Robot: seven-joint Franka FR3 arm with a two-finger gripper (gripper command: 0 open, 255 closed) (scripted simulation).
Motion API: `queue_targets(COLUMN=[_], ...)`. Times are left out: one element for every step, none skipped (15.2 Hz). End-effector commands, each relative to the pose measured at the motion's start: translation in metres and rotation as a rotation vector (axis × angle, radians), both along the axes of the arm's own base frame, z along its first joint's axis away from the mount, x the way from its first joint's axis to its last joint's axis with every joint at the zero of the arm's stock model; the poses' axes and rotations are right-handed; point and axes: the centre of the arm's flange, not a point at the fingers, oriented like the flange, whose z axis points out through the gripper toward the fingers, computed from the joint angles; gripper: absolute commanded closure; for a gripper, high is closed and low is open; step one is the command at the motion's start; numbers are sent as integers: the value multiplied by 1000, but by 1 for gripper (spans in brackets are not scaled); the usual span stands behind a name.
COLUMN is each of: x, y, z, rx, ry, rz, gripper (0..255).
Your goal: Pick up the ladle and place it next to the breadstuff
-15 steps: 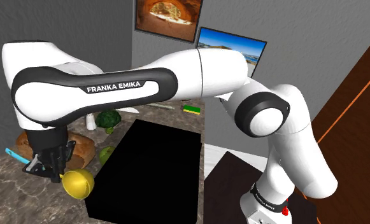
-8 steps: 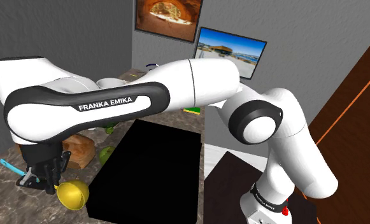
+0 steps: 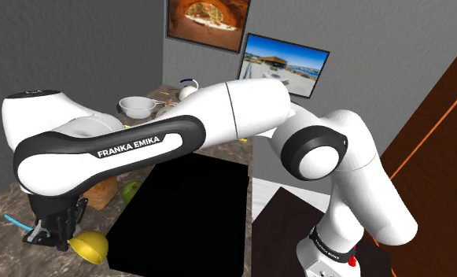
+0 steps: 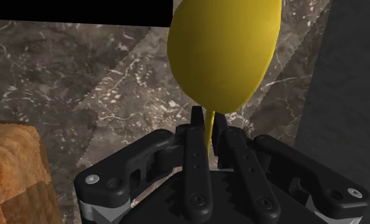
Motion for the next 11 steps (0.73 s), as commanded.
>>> queue_targets(x=[1, 1, 1, 1, 1, 1, 1, 1, 1, 1, 1], y=[-3, -3, -3, -3, -3, -3, -3, -3, -3, -3, -3], z=[-18, -23, -29, -34, -39, -44, -50, -55, -60, -66, -71], rx=[-17, -17, -17, -17, -17, -17, -17, -17, -17, -17, -17], ry=[13, 13, 13, 13, 13, 13, 13, 13, 13, 13, 13], rz=[0, 0, 0, 0, 0, 0, 0, 0, 0, 0, 0], gripper=[255, 255, 255, 255, 255, 255, 255, 255, 255, 255, 255])
